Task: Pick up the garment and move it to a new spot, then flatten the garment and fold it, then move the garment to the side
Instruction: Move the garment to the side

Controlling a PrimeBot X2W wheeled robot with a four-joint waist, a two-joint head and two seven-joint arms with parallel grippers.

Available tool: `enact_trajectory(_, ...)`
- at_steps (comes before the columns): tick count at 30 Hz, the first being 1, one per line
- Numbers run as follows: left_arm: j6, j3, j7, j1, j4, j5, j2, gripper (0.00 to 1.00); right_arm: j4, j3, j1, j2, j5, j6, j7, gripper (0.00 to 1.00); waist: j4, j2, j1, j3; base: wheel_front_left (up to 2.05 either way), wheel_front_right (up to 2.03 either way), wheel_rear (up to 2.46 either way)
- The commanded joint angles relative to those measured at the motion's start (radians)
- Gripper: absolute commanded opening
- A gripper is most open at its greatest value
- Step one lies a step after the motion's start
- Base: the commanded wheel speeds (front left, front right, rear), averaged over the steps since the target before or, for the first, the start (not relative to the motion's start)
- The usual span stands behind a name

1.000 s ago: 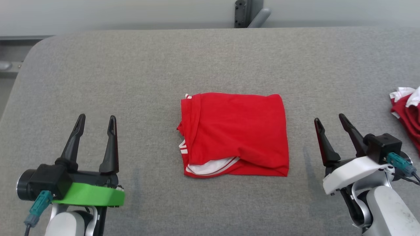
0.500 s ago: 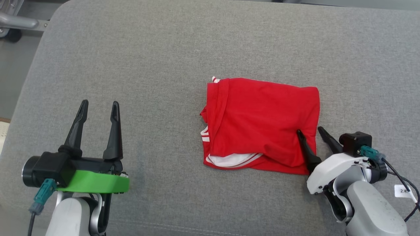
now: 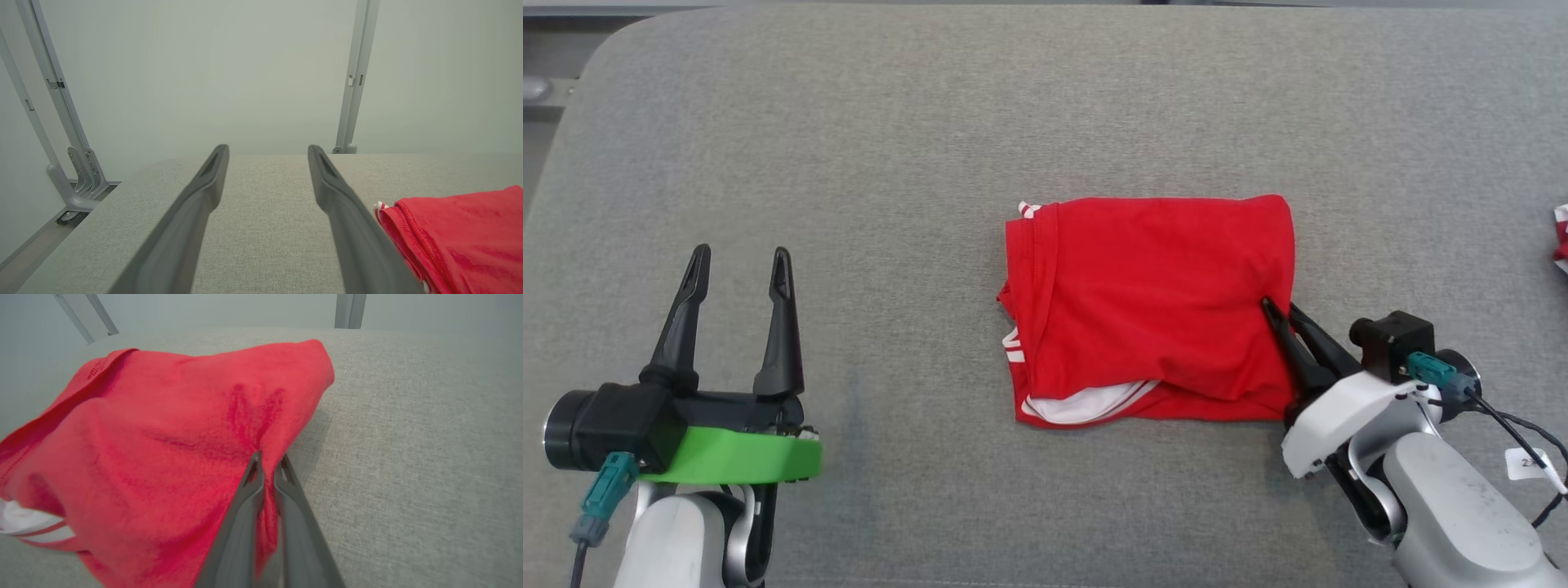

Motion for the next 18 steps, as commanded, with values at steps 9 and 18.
enact_trajectory(9,0.004,-0.006,0.011,-0.028,-0.050,0.015,0.037,1.00,-0.177,-0.043,0.098,-0.134,-0.060,-0.001,0.020,0.00,-0.202,0.0000,0.0000,0.051,0.00,0.00,0.00)
enact_trajectory(18,0.006,-0.003,0.057,-0.063,-0.127,0.025,0.084,1.00,-0.300,-0.070,0.037,-0.206,-0.109,-0.001,0.051,0.00,-0.338,0.0000,0.0000,0.156,0.00,0.00,0.00)
